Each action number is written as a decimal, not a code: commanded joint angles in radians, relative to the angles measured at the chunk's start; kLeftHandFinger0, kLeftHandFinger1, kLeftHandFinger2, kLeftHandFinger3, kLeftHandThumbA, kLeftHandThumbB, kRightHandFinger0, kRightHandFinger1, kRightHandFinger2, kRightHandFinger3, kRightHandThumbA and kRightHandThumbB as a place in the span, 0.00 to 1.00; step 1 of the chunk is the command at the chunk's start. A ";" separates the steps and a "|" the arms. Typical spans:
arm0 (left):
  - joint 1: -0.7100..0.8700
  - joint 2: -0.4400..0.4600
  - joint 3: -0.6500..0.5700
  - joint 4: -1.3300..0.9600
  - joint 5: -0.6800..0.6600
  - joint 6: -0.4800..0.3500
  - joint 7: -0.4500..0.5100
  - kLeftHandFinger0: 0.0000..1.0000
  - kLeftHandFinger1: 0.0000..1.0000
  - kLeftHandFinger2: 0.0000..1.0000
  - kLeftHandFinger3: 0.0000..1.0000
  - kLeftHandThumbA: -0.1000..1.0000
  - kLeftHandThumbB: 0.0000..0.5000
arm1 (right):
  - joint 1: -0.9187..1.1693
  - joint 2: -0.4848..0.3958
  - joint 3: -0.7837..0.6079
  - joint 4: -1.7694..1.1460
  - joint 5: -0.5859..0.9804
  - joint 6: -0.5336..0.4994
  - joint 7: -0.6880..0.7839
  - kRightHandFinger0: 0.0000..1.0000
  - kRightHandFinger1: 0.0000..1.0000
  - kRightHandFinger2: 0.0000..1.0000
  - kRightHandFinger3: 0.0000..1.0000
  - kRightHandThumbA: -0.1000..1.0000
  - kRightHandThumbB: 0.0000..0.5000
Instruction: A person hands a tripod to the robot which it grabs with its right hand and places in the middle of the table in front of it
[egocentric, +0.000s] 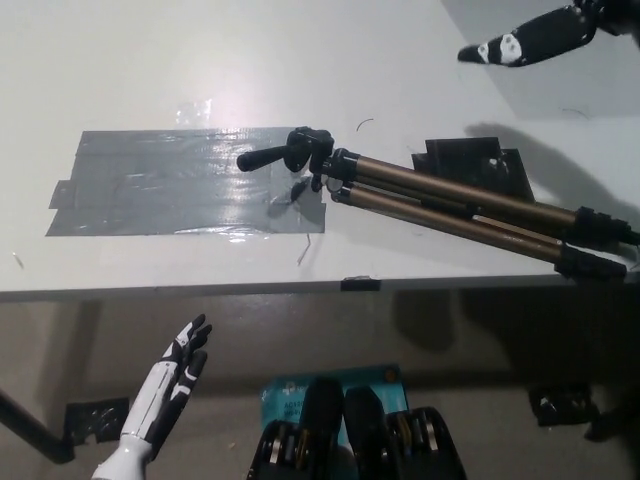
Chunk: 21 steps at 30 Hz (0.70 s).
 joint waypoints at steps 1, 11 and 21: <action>-0.033 0.016 -0.004 -0.011 0.000 -0.064 -0.007 1.00 1.00 1.00 1.00 0.99 0.56 | 0.096 0.038 -0.141 -0.552 0.136 0.134 -0.095 1.00 1.00 1.00 1.00 0.97 0.82; -0.014 0.022 -0.007 -0.004 0.004 -0.073 -0.012 1.00 1.00 1.00 1.00 1.00 0.54 | 0.693 0.291 -0.117 -0.880 0.174 0.038 -0.230 1.00 1.00 1.00 1.00 0.93 0.69; 0.063 0.010 -0.017 -0.006 -0.015 -0.097 -0.019 1.00 1.00 1.00 1.00 1.00 0.55 | 1.011 0.446 -0.123 -0.451 0.104 -0.318 -0.339 1.00 1.00 1.00 1.00 0.87 0.44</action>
